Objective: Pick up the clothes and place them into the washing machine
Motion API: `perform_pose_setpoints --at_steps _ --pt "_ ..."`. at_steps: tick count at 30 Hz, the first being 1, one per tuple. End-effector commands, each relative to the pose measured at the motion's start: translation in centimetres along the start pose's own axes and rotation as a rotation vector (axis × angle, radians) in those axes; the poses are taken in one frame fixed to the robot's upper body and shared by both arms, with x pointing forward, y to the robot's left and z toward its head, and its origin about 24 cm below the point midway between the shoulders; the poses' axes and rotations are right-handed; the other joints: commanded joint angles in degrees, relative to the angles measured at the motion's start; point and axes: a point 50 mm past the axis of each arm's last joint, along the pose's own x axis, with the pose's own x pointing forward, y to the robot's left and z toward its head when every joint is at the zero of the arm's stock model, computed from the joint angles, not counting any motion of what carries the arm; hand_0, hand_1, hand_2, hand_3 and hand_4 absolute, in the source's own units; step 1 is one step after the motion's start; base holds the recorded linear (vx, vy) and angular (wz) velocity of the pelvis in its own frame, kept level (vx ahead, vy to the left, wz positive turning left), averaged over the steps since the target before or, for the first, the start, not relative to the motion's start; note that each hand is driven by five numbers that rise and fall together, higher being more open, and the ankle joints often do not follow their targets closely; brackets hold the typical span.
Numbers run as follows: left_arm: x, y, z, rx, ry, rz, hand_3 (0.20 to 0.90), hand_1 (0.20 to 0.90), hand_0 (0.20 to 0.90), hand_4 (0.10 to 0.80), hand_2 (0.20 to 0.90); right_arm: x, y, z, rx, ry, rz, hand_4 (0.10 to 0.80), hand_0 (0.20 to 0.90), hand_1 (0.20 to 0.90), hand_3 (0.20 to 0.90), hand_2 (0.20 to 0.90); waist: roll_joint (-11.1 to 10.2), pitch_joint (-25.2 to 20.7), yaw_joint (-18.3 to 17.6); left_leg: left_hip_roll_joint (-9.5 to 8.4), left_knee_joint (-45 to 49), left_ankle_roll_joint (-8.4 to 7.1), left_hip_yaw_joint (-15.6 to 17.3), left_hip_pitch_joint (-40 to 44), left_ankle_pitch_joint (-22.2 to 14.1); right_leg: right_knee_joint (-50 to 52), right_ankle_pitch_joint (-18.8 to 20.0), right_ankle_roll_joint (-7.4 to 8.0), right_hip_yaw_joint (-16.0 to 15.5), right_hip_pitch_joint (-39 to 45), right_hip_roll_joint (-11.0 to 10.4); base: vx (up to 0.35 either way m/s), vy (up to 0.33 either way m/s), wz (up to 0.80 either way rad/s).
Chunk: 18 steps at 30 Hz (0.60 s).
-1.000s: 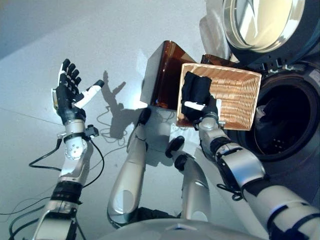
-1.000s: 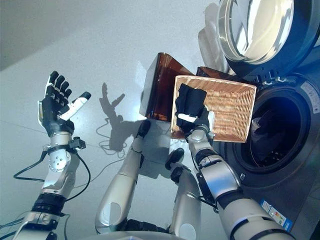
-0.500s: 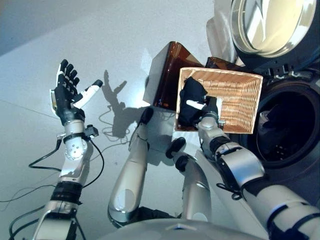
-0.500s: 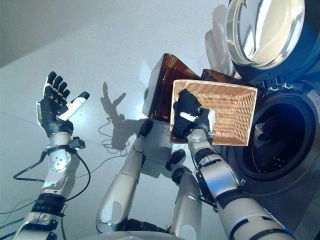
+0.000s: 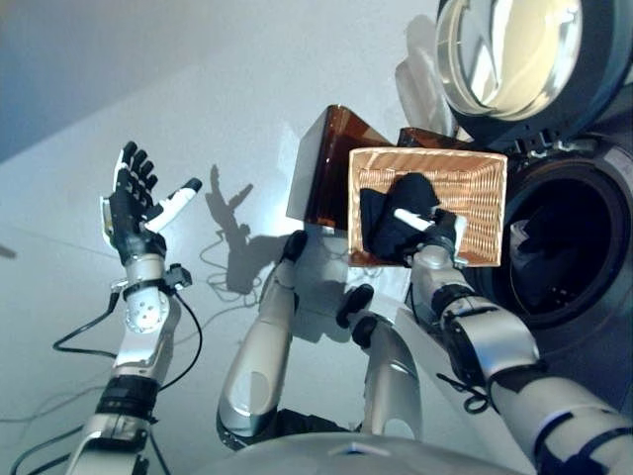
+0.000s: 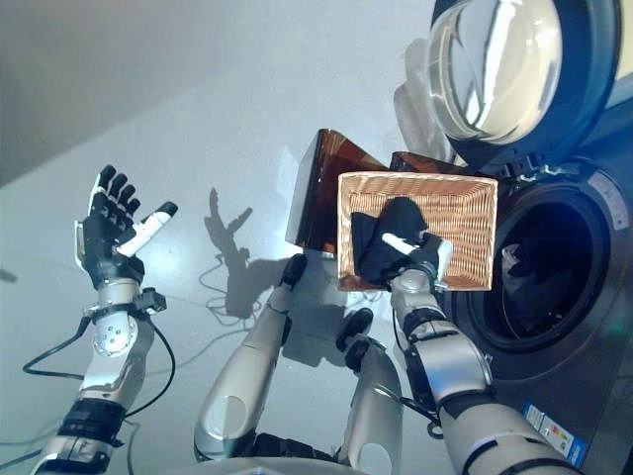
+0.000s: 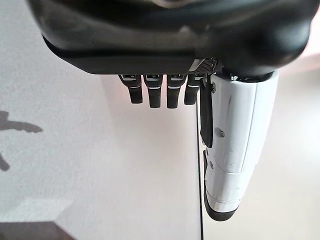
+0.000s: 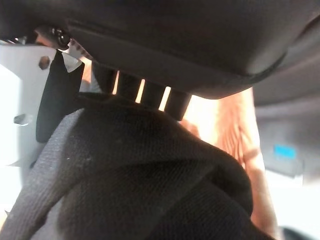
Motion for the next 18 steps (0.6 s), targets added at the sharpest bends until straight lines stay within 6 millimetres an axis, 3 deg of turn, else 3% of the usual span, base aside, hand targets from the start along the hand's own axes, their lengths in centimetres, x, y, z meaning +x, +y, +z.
perform_pose_setpoints --at_steps 1,10,18 --pt "-0.1 0.6 1.1 -0.038 -0.104 0.015 0.900 0.900 0.900 0.800 0.900 0.9 -4.2 -0.2 0.264 -0.040 -0.120 0.300 0.200 0.200 0.200 0.200 3.18 -7.54 -2.67 -1.50 1.96 -1.63 2.83 -0.63 -5.07 -12.79 7.29 2.34 2.41 4.79 -1.06 0.035 0.101 -0.19" --pt "-2.0 -1.4 -1.0 -0.090 -0.001 -0.063 0.900 0.900 0.900 0.800 0.900 -0.5 -3.0 -0.2 0.875 -0.067 -0.084 0.300 0.200 0.200 0.200 0.200 9.23 -9.18 -5.35 -1.74 1.23 -0.75 5.47 1.24 -5.59 -14.60 8.24 3.14 6.02 4.51 -2.05 -0.001 0.080 -0.24" --pt "-3.7 -3.0 -2.2 -0.103 0.068 -0.156 0.900 0.900 0.900 0.800 0.900 -0.8 -2.5 2.7 1.230 -0.162 -0.096 0.300 0.200 0.200 0.200 0.200 14.79 -9.66 -5.89 -2.68 1.10 -0.37 6.18 1.27 -5.87 -12.91 7.30 3.08 7.84 3.04 -2.81 0.002 0.043 -0.10"
